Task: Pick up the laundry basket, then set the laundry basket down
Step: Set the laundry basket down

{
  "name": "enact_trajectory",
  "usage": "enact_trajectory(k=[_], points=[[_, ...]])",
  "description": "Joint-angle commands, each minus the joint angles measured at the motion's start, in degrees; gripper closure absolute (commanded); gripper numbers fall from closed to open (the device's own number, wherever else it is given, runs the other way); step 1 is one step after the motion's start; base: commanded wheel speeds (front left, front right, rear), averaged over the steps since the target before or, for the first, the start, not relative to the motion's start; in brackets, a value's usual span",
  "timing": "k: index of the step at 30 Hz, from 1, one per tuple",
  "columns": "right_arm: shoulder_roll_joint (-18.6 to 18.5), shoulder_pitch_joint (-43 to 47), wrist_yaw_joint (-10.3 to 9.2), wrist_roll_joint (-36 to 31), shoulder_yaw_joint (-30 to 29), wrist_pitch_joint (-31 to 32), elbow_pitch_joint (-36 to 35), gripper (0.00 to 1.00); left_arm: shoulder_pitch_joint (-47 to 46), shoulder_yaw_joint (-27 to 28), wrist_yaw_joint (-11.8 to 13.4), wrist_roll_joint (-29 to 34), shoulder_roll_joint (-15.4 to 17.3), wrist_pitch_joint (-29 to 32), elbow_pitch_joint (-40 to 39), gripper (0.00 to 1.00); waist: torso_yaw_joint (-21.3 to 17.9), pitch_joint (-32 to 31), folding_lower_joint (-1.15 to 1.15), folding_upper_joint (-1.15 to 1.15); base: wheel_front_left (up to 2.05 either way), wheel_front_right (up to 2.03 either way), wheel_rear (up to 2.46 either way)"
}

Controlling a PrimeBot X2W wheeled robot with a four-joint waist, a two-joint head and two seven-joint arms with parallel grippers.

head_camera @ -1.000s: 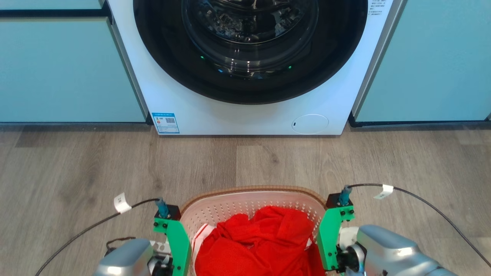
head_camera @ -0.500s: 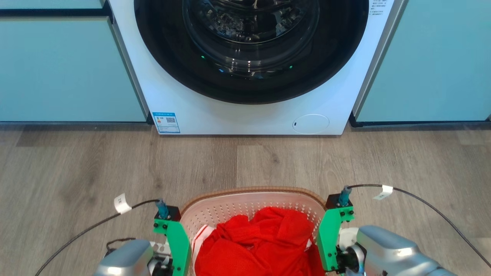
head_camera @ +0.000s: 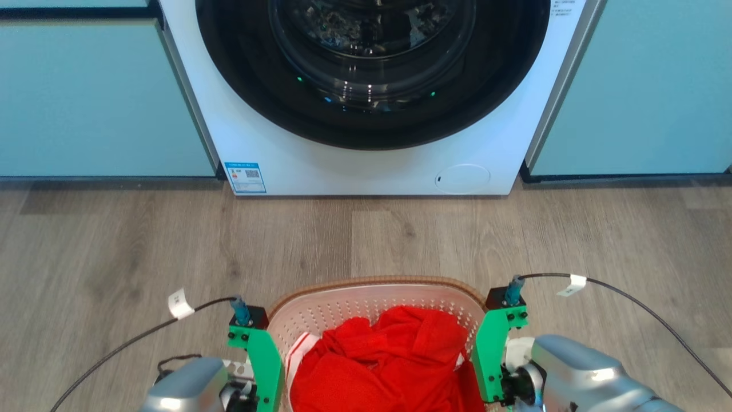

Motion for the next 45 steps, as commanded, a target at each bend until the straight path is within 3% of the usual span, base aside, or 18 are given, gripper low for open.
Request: enact_trajectory(k=[1,8,21,32,45], points=[[1.2,-3.9,1.42,0.4,-0.3,-1.3,-2.6,1.00,-3.7,0.3,-0.4,0.5,0.1,-0.6,-0.6,1.00,-0.1,0.5,0.00,0.00,0.00,0.00,0.00],[0.4,-5.7,1.42,-0.6,-0.3,-4.9,-2.9,1.00,-6.1,0.3,-0.4,1.3,-0.6,-4.5,0.9,1.00,-0.7,6.6,0.00,0.00,0.00,0.00,0.00],[-1.5,-14.3,1.42,-4.1,-0.3,-17.0,-1.4,1.00,-16.0,0.5,-0.4,3.6,-3.4,-14.1,4.9,1.00,-1.2,27.5,0.00,0.00,0.00,0.00,0.00],[-0.4,-18.8,1.42,-5.5,-0.8,-26.0,0.8,1.00,-21.6,0.5,-0.1,6.3,-4.7,-21.3,7.9,1.00,-1.2,39.3,0.00,0.00,0.00,0.00,0.00],[0.8,-22.7,1.42,-7.8,-0.5,-26.4,4.3,1.00,-26.0,0.7,1.1,6.6,-5.1,-24.5,9.5,1.00,-0.6,49.0,0.00,0.00,0.00,0.00,0.00]])
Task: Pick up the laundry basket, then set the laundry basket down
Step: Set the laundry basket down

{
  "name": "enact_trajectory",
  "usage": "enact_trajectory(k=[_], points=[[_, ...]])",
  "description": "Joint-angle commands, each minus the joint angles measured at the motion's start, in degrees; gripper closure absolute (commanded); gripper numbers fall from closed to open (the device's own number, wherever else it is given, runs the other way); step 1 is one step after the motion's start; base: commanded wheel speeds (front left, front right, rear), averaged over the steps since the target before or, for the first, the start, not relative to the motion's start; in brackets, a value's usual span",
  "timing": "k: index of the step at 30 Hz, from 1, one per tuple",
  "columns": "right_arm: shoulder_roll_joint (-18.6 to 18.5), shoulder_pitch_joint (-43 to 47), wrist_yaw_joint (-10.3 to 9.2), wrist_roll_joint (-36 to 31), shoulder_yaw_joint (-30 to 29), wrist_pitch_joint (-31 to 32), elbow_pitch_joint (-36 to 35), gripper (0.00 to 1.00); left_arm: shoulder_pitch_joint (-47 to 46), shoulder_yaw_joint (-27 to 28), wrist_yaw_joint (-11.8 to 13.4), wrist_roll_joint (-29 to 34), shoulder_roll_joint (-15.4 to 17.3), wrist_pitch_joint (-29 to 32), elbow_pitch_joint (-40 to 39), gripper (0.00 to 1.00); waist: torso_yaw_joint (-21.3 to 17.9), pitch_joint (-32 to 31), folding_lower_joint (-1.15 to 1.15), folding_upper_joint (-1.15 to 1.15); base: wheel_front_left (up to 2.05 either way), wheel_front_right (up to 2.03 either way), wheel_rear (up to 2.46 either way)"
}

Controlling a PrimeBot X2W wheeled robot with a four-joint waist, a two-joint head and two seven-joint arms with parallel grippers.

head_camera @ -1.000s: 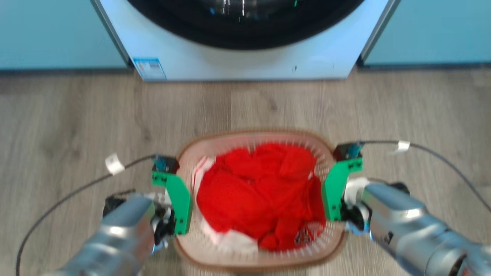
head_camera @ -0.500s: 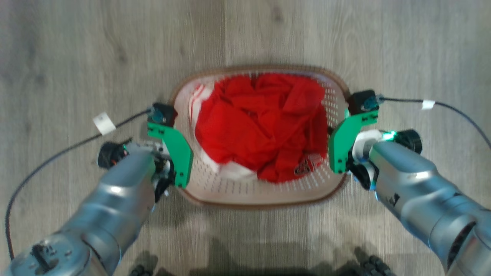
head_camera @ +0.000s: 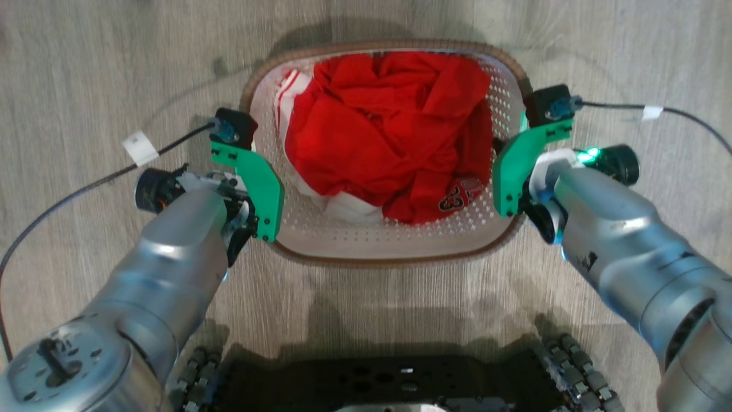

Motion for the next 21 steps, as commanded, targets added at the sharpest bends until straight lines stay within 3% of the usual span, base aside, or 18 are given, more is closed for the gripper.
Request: enact_trajectory(k=[1,21], points=[[1.9,0.9,1.25,-1.1,0.8,-0.2,-1.0,1.00,-1.2,0.4,0.5,1.0,0.3,-0.6,-0.2,1.00,0.4,1.5,-0.01,0.00,0.00,0.00,0.00],[1.7,0.0,1.25,0.2,0.9,1.2,0.2,1.00,-3.1,0.1,1.9,1.9,0.2,-3.0,-2.1,1.00,1.3,4.5,-0.01,0.00,0.00,0.00,0.00]])
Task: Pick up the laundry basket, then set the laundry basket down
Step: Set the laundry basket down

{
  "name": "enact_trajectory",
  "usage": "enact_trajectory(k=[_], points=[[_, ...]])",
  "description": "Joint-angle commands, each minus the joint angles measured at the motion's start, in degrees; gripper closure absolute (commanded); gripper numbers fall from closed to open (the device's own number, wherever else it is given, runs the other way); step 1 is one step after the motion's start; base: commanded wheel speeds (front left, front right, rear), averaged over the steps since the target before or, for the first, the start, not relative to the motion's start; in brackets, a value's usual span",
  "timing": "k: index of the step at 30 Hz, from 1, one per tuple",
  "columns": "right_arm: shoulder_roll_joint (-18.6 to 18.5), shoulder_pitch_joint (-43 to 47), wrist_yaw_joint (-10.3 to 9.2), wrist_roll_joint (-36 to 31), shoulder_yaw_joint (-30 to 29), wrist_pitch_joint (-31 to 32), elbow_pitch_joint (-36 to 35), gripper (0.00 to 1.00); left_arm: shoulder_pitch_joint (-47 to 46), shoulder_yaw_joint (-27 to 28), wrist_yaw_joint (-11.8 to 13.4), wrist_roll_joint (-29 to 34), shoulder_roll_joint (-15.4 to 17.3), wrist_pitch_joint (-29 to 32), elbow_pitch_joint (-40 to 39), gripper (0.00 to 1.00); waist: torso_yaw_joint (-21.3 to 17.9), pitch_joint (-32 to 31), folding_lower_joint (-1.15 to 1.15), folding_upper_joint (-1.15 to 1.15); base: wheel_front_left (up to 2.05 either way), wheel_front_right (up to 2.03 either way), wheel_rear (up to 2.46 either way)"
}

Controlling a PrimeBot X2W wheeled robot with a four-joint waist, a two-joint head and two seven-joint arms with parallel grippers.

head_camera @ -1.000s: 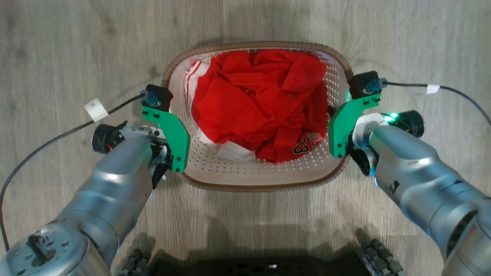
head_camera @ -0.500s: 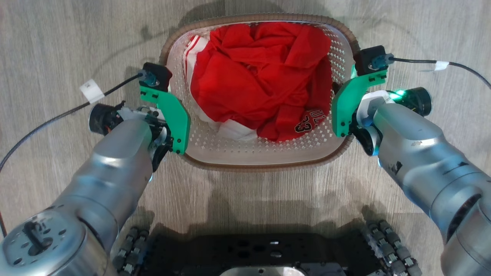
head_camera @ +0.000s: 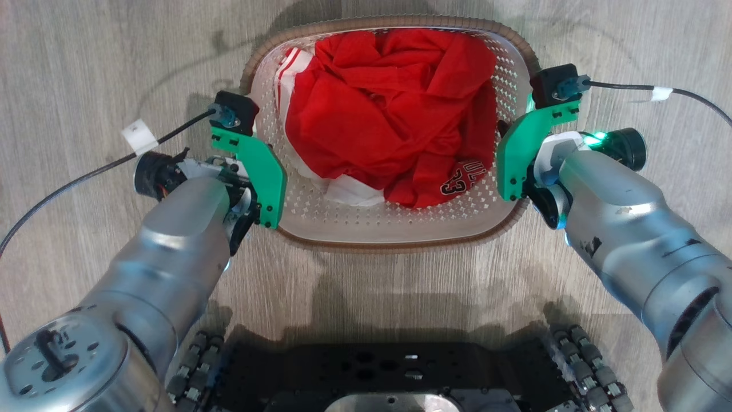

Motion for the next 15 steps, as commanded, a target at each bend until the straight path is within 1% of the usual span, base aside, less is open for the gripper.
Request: enact_trajectory(k=[1,13,14,15], points=[[1.6,2.6,1.24,-0.4,1.0,0.2,-0.9,1.00,-1.2,0.1,0.2,1.4,0.2,-1.2,-1.0,1.00,0.0,0.1,0.00,0.00,0.00,0.00,0.00],[1.7,2.4,1.24,0.7,0.9,0.6,-0.1,1.00,-2.2,0.0,1.4,2.1,0.2,-2.8,-1.7,1.00,0.0,1.1,0.00,0.00,0.00,0.00,0.00],[1.8,2.3,1.24,0.9,0.8,0.4,0.1,0.90,-2.3,0.0,1.6,2.0,0.2,-2.9,-1.7,1.00,0.0,1.2,0.00,0.00,0.00,0.00,0.00],[1.8,2.2,1.24,1.1,0.7,0.0,0.3,0.51,-2.4,0.0,2.1,1.9,0.2,-3.0,-1.6,1.00,0.0,1.2,0.00,0.00,0.00,0.00,0.00]])
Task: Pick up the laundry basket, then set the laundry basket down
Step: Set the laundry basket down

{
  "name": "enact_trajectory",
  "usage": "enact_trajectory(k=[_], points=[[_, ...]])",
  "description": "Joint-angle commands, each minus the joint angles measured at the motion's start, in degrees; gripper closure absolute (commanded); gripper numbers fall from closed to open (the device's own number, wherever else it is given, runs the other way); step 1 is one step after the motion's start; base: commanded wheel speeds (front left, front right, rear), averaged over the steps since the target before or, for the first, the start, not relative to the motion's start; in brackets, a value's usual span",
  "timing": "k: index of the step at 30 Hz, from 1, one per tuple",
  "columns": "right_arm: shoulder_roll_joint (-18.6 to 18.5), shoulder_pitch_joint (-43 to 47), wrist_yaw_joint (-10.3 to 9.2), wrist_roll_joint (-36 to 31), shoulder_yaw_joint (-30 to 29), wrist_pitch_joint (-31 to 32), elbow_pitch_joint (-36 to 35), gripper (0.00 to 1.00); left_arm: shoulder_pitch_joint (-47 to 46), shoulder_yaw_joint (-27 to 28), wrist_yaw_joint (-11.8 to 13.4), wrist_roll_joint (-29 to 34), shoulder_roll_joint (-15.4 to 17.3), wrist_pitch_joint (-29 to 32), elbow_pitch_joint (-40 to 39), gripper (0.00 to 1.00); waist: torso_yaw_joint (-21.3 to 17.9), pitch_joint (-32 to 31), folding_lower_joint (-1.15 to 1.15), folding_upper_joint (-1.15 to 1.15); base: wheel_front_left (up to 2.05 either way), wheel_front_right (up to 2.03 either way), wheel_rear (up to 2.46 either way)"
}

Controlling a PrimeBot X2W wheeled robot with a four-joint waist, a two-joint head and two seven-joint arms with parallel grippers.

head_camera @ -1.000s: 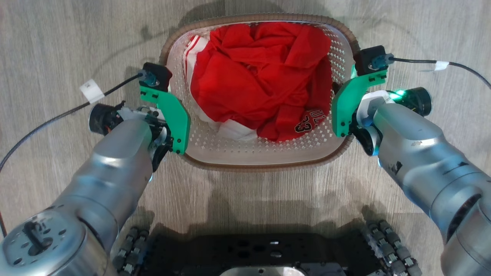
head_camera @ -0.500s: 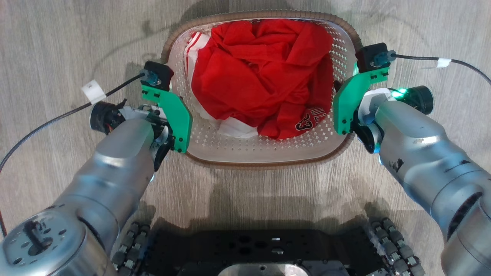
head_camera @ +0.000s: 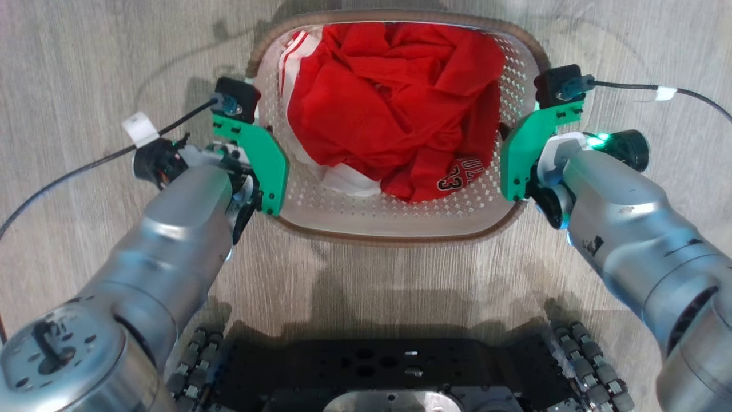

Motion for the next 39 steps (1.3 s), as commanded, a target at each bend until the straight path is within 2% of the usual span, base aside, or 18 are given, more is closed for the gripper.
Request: enact_trajectory(k=[1,2,6,16,20,24,28,36,39], points=[[1.8,2.3,1.01,-0.4,0.9,-0.3,-0.4,0.00,-1.3,0.2,0.8,1.0,0.2,-1.6,-0.8,0.58,0.0,0.0,0.00,0.00,0.00,0.00,0.00],[1.8,2.2,1.01,-0.5,0.9,-0.7,-0.1,0.00,-1.4,0.2,1.2,1.4,0.2,-1.7,-0.8,0.00,0.0,0.0,0.00,0.00,0.00,0.00,0.00],[2.1,2.1,1.01,-1.6,1.0,-1.3,1.1,0.00,-1.2,0.1,2.5,2.1,0.2,-1.4,-0.4,0.00,0.1,-0.2,0.00,0.00,0.00,0.00,0.00],[2.4,2.5,1.01,-2.2,1.0,-1.7,2.4,0.00,0.4,0.0,2.8,2.8,0.2,-1.2,0.1,0.00,0.2,-3.1,0.00,0.00,0.00,0.00,0.00],[2.6,4.0,1.01,-3.6,1.1,-1.9,2.8,0.00,3.4,0.0,2.8,5.4,0.2,0.2,0.5,0.00,-0.4,-7.6,0.00,0.00,0.00,0.00,0.00],[2.7,5.4,1.01,-3.4,1.1,-1.1,3.1,0.00,4.9,0.2,4.1,5.5,0.2,-2.0,0.8,0.00,-0.7,-11.5,0.00,0.00,0.00,0.00,0.00],[2.9,7.3,1.01,-3.0,1.0,-1.5,3.3,0.00,7.3,0.1,4.3,5.2,0.2,-3.4,0.9,0.00,-1.0,-16.7,0.00,0.00,0.00,0.00,0.00],[3.1,12.1,1.01,-1.4,-0.5,-7.7,3.2,0.00,13.2,0.3,4.9,5.2,0.2,-8.9,1.1,0.00,-1.4,-30.7,0.00,0.00,0.00,0.00,0.00],[3.1,12.9,1.01,-0.8,-1.3,-9.6,2.9,0.00,14.4,0.4,4.9,5.1,0.2,-10.0,1.3,0.00,-1.6,-33.7,0.00,0.00,0.00,0.00,0.00]])
